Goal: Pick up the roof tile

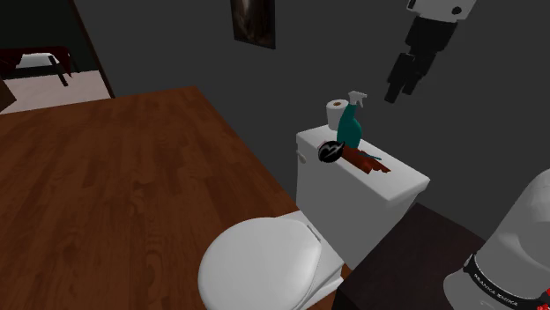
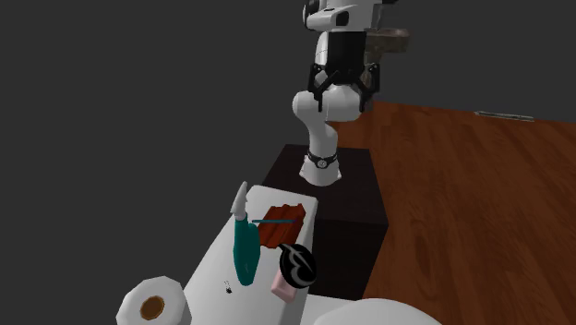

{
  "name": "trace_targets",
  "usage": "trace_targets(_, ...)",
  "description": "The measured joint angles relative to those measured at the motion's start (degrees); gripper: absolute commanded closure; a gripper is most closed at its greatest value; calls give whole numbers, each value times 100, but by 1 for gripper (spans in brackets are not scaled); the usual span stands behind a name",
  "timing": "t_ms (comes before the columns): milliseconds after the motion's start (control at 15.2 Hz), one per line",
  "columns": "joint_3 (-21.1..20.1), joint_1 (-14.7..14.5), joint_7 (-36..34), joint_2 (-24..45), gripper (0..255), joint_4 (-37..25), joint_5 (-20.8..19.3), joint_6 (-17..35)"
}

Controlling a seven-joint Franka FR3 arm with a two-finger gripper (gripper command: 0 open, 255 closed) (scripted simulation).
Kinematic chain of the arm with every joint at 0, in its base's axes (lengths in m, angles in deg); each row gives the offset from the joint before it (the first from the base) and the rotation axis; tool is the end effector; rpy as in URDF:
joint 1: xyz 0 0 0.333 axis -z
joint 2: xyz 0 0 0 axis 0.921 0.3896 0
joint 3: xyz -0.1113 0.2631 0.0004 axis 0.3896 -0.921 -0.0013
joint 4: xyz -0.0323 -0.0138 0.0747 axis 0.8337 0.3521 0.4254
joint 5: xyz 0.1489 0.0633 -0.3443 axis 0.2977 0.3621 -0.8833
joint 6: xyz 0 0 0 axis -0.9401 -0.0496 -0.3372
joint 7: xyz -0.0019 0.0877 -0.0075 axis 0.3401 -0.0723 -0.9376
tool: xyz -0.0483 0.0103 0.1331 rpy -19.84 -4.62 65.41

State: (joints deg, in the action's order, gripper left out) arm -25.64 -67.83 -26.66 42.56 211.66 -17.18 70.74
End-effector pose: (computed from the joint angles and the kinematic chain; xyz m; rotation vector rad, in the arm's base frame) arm 0.3218 0.0119 0.5647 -3.1022 -0.0517 -0.2539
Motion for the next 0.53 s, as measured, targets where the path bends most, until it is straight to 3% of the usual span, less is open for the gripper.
trace_targets(198, -185, 52, -140, 90, 0, 149, -140, 195)
trace_targets(528, -889, 313, -781, 667, 0, 561, -770, 952)
